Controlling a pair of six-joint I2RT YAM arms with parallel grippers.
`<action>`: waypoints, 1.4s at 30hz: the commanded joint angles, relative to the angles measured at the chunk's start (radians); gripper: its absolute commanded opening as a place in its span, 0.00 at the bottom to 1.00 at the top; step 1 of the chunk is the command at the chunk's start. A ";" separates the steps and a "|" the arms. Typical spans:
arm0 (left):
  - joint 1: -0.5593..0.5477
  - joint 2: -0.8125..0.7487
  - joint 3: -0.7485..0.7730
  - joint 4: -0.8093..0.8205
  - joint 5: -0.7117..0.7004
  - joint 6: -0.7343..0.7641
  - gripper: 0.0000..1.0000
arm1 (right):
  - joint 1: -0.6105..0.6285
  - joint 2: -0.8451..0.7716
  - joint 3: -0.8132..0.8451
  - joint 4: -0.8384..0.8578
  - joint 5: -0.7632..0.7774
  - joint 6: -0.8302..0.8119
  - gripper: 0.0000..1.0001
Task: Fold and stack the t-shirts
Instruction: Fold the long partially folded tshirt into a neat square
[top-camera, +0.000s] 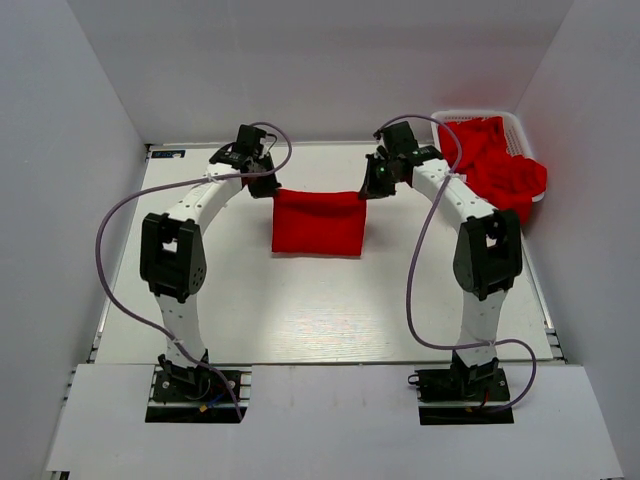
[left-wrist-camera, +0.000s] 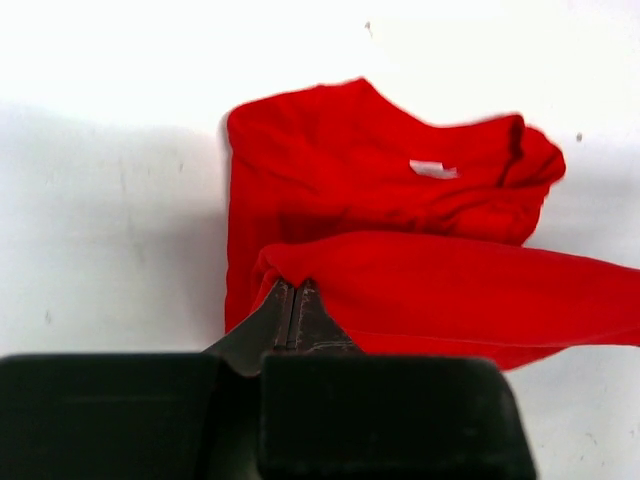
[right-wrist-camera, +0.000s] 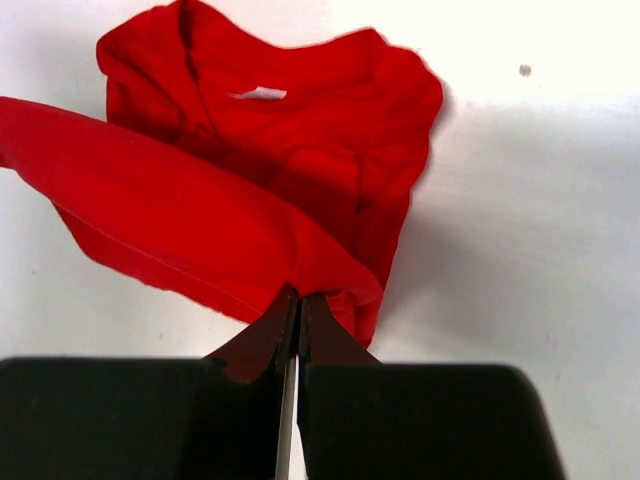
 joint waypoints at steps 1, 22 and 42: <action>0.018 0.027 0.069 0.033 0.007 0.015 0.00 | -0.018 0.034 0.047 0.085 -0.053 -0.029 0.00; 0.078 0.320 0.435 0.081 0.108 0.038 1.00 | -0.083 0.347 0.357 0.227 -0.120 0.059 0.90; 0.044 0.067 -0.086 0.133 0.159 0.231 0.95 | -0.072 -0.228 -0.361 0.309 0.028 -0.026 0.90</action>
